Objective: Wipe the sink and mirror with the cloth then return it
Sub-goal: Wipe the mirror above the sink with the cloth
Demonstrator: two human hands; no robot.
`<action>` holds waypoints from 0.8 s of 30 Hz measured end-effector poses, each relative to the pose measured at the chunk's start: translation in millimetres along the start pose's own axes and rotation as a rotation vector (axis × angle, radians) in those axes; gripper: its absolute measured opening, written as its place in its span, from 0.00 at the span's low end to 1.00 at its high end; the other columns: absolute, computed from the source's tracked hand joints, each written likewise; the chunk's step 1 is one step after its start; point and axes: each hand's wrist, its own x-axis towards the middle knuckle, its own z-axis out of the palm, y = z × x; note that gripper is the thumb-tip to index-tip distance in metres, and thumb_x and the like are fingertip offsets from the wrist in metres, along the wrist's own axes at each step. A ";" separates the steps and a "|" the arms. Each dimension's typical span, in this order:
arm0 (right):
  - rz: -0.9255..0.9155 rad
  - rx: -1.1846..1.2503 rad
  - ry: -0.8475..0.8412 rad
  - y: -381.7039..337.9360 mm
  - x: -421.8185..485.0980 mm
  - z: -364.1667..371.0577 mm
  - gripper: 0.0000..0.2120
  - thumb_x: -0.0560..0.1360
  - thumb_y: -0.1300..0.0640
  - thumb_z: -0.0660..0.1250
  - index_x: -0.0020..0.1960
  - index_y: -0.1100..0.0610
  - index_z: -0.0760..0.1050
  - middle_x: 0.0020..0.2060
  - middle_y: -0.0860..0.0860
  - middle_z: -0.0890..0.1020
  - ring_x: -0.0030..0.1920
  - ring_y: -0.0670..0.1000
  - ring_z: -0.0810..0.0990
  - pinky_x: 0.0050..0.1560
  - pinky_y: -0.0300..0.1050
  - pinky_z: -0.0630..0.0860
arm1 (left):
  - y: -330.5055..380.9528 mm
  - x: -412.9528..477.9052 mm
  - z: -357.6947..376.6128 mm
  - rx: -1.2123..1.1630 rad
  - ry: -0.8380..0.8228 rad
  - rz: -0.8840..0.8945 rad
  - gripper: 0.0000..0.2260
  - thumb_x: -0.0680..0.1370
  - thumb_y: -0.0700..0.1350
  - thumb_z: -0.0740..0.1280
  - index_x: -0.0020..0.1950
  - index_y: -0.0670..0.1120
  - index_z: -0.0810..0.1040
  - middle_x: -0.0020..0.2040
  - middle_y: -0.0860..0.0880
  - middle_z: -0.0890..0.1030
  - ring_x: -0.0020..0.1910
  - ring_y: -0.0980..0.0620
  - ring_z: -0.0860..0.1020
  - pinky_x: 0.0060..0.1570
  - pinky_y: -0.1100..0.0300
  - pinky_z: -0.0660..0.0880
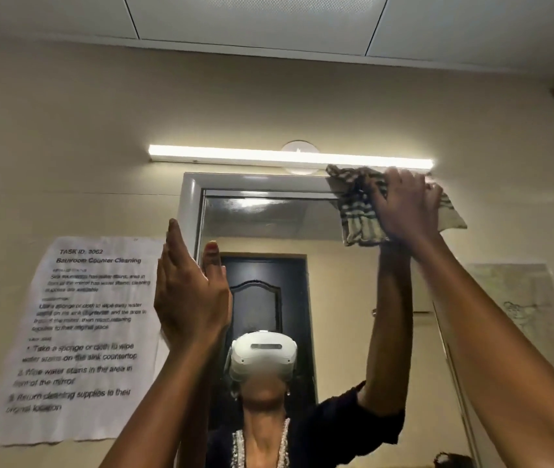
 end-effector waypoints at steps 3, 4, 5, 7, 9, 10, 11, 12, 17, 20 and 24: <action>0.027 0.009 0.002 4.1 -22.1 1.3 0.27 0.77 0.37 0.48 0.68 0.53 0.60 0.69 0.57 0.66 0.69 0.60 0.61 0.67 0.62 0.61 | -0.3 0.5 0.0 -0.004 0.001 0.006 0.28 0.78 0.59 0.50 0.76 0.49 0.52 0.71 0.39 0.67 0.67 0.38 0.68 0.59 0.41 0.70; 0.053 0.013 -0.020 3.7 -32.8 -1.1 0.28 0.77 0.38 0.49 0.72 0.52 0.56 0.73 0.56 0.61 0.72 0.60 0.58 0.69 0.62 0.59 | -0.3 0.4 0.0 -0.009 0.002 -0.001 0.28 0.79 0.59 0.50 0.76 0.49 0.53 0.71 0.39 0.67 0.67 0.38 0.68 0.59 0.41 0.70; 0.086 0.011 -0.057 3.2 -46.3 -5.3 0.29 0.78 0.38 0.49 0.74 0.51 0.52 0.75 0.55 0.57 0.73 0.59 0.55 0.70 0.62 0.58 | -0.2 -0.4 0.4 -0.014 0.007 -0.011 0.28 0.79 0.59 0.50 0.76 0.48 0.53 0.71 0.39 0.67 0.67 0.38 0.68 0.59 0.42 0.70; 0.134 0.005 -0.111 2.3 -85.5 -15.8 0.30 0.77 0.38 0.46 0.75 0.51 0.48 0.76 0.55 0.52 0.74 0.59 0.52 0.71 0.61 0.58 | 0.3 -0.3 0.9 -0.024 0.019 -0.024 0.27 0.79 0.58 0.51 0.76 0.48 0.53 0.72 0.40 0.66 0.68 0.39 0.68 0.59 0.42 0.69; 0.149 0.009 -0.142 3.8 -143.9 -27.8 0.32 0.76 0.39 0.44 0.76 0.52 0.47 0.76 0.56 0.52 0.75 0.59 0.52 0.70 0.62 0.60 | 0.5 -0.6 1.4 -0.034 0.020 -0.037 0.28 0.79 0.59 0.51 0.76 0.48 0.53 0.72 0.40 0.66 0.69 0.39 0.67 0.61 0.41 0.68; 0.164 0.014 -0.160 4.7 -177.4 -34.9 0.33 0.75 0.40 0.44 0.76 0.54 0.48 0.76 0.57 0.53 0.74 0.60 0.53 0.69 0.63 0.62 | 1.0 -0.8 1.6 -0.040 0.019 -0.043 0.28 0.79 0.59 0.51 0.76 0.48 0.53 0.72 0.40 0.66 0.69 0.38 0.67 0.61 0.41 0.68; 0.187 0.028 -0.178 5.3 -209.9 -40.2 0.36 0.72 0.40 0.46 0.75 0.56 0.50 0.75 0.58 0.55 0.74 0.60 0.54 0.69 0.64 0.62 | 1.1 -0.2 1.8 -0.045 0.018 -0.045 0.28 0.79 0.59 0.51 0.76 0.48 0.54 0.72 0.40 0.66 0.68 0.38 0.67 0.60 0.41 0.68; 0.226 0.056 -0.188 5.7 -238.0 -44.6 0.40 0.68 0.39 0.50 0.75 0.57 0.50 0.75 0.58 0.56 0.74 0.59 0.55 0.70 0.63 0.60 | 1.4 0.0 1.4 -0.049 0.018 -0.046 0.28 0.79 0.60 0.52 0.75 0.48 0.54 0.72 0.40 0.66 0.68 0.38 0.68 0.60 0.41 0.68; 0.306 0.194 -0.201 -1.3 -233.0 -41.2 0.52 0.60 0.44 0.66 0.76 0.48 0.39 0.77 0.55 0.47 0.75 0.58 0.46 0.74 0.59 0.43 | 0.6 -0.2 -0.9 -0.073 0.015 -0.039 0.29 0.79 0.61 0.51 0.76 0.48 0.54 0.72 0.40 0.66 0.67 0.38 0.68 0.60 0.42 0.69; 0.323 0.328 -0.213 -31.5 -146.8 -29.6 0.49 0.68 0.47 0.70 0.76 0.47 0.39 0.77 0.53 0.45 0.75 0.61 0.41 0.73 0.65 0.44 | -0.8 0.4 -0.7 -0.080 0.011 -0.033 0.31 0.77 0.63 0.49 0.76 0.49 0.53 0.73 0.41 0.65 0.68 0.39 0.68 0.61 0.44 0.68; 0.036 0.249 -0.185 -105.2 -54.1 -4.5 0.41 0.73 0.41 0.62 0.76 0.51 0.41 0.77 0.55 0.44 0.75 0.59 0.41 0.72 0.67 0.41 | -3.1 1.9 -2.0 -0.133 0.016 -0.053 0.34 0.75 0.66 0.45 0.77 0.50 0.52 0.74 0.43 0.64 0.69 0.40 0.68 0.61 0.45 0.69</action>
